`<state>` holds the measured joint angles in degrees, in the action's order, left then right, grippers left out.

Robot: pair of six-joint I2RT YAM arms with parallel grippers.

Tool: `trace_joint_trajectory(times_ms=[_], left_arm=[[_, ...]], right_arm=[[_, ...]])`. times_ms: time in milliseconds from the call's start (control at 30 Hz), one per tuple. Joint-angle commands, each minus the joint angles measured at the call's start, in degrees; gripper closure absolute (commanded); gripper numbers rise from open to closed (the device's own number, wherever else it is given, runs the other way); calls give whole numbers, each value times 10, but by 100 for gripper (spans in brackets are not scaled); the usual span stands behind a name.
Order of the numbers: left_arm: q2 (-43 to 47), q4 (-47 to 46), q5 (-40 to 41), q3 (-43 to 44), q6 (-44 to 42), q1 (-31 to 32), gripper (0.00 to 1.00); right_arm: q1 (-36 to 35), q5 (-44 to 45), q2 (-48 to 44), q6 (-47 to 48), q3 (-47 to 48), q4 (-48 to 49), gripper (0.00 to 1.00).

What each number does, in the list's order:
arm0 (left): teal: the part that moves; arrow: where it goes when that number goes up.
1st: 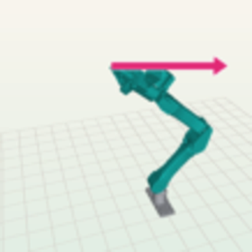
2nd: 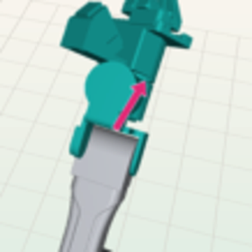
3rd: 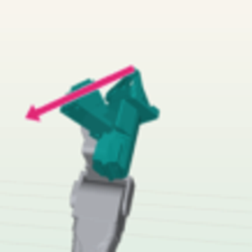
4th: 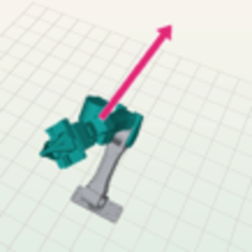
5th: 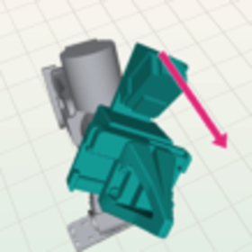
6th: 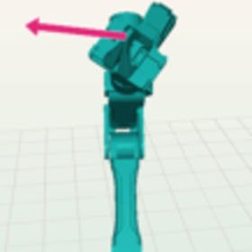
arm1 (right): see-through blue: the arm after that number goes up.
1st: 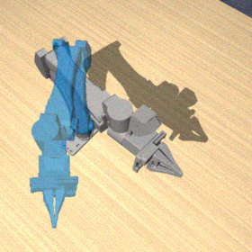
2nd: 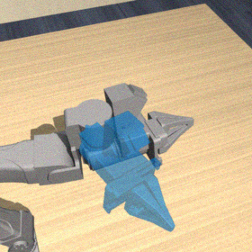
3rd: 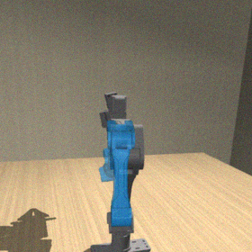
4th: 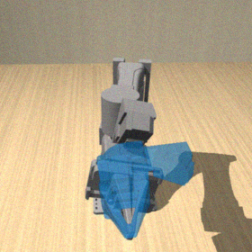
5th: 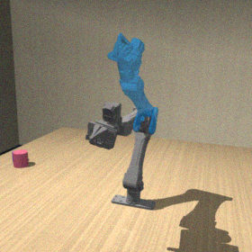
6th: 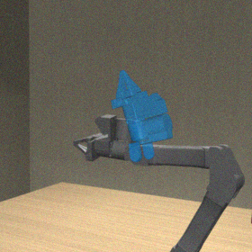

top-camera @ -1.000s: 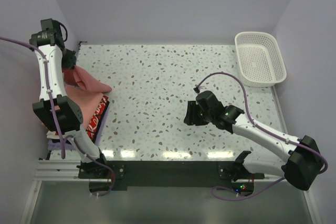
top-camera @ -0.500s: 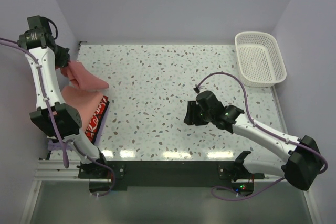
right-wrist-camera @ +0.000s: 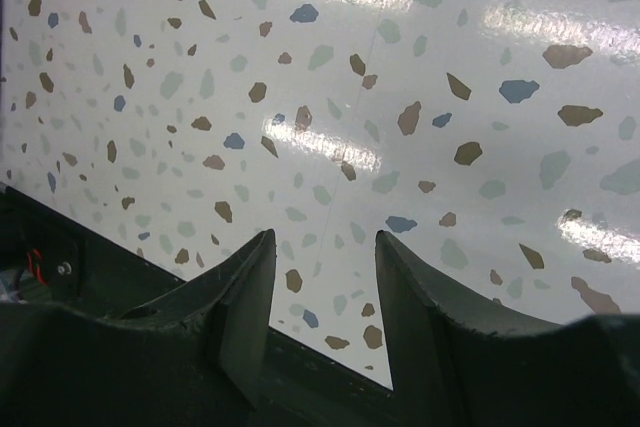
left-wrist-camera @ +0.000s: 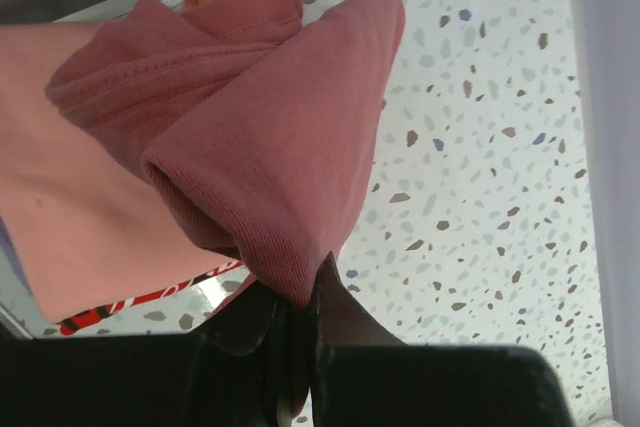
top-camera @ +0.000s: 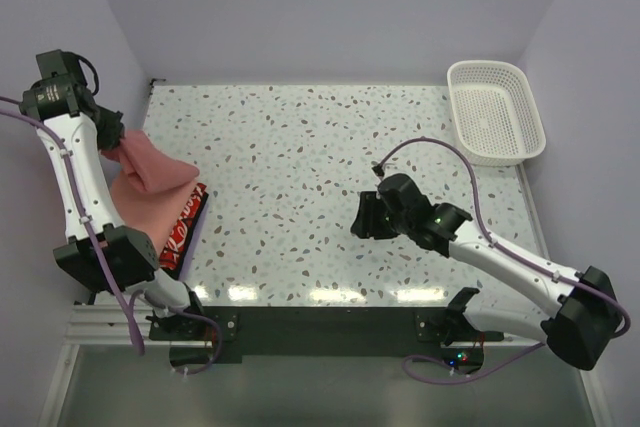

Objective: Fold and stack the t-shirts
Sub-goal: Neatly place the folded tshirt to the corner

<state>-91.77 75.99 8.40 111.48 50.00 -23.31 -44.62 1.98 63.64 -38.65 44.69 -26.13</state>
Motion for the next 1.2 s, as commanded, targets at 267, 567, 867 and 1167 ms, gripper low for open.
trace_joint_trajectory(times_ms=[267,567,867,1167], left_arm=[[189,-33,93,-264,-39,-81,74],[313,-93,105,-394,-61,-86,0],[349,-164,5,-426,-105,-45,0],[333,-197,92,-483,70,365,0]], right_arm=[[-2,-31,-44,0,-25,-10,52],[-1,-30,-78,21,-29,-42,49],[-2,-22,-110,23,-20,-58,43],[-2,-8,-121,32,-1,-65,36]])
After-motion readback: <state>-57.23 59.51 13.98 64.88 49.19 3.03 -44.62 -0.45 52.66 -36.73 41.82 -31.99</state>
